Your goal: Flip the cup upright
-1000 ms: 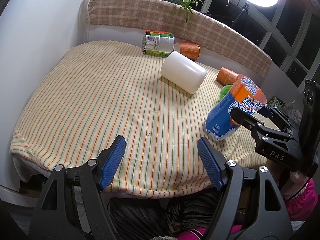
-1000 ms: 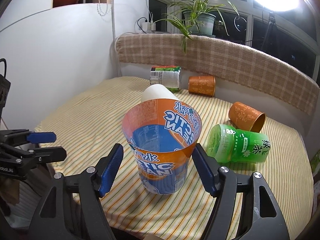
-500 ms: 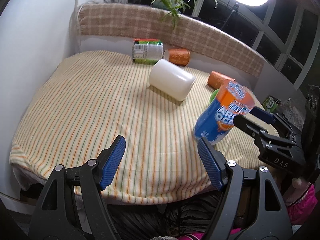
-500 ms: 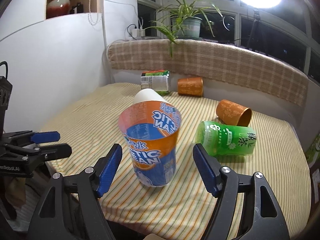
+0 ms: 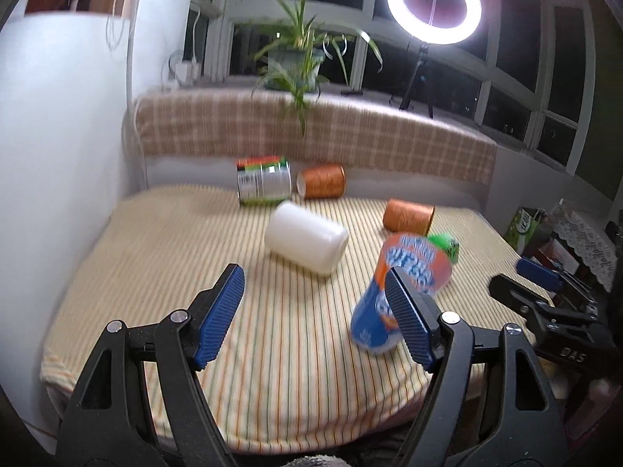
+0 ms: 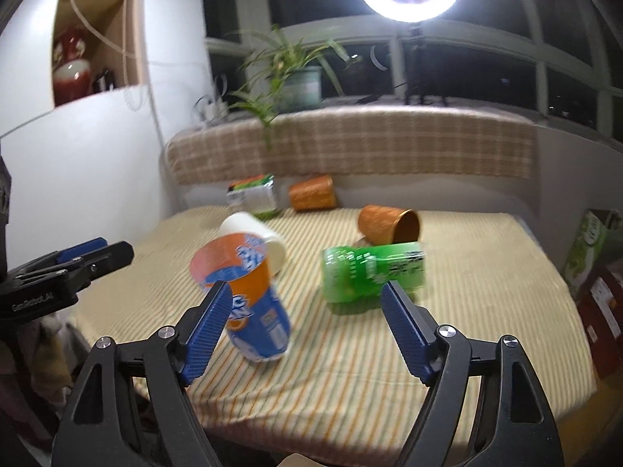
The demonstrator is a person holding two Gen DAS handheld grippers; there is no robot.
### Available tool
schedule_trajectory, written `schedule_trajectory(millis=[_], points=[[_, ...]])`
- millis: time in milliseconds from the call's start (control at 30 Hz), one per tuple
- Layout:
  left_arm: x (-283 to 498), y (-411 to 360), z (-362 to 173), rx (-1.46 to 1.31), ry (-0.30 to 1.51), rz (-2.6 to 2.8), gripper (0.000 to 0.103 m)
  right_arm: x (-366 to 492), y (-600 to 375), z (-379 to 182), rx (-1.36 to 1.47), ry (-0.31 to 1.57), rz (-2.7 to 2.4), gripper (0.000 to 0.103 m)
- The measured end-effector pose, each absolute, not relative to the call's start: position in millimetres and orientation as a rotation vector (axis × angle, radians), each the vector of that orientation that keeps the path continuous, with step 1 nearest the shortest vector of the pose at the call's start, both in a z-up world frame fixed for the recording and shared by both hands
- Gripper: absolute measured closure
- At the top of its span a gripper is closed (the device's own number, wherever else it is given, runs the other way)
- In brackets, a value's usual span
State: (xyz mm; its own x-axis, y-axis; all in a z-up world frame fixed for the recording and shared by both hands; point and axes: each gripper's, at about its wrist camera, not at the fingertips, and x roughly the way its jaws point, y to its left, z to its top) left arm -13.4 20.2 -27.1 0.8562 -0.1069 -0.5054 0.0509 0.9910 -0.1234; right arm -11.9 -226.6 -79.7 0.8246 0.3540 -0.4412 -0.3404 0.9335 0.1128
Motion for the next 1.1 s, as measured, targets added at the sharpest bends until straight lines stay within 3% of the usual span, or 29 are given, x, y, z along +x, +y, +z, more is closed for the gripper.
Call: schedule_trajectory(millis=[333,1100], points=[[-20.9,16.1,-7.6,-0.071,0.357,-0.006,0.000,-18.4,-239.1,-61.4,0.042,0.354,0.257,0.019],[-17.1,20.6,-6.4,-0.070,0.325,0.042,0.000,-14.0,-240.5,-66.1,0.043,0.349,0.229,0.019]])
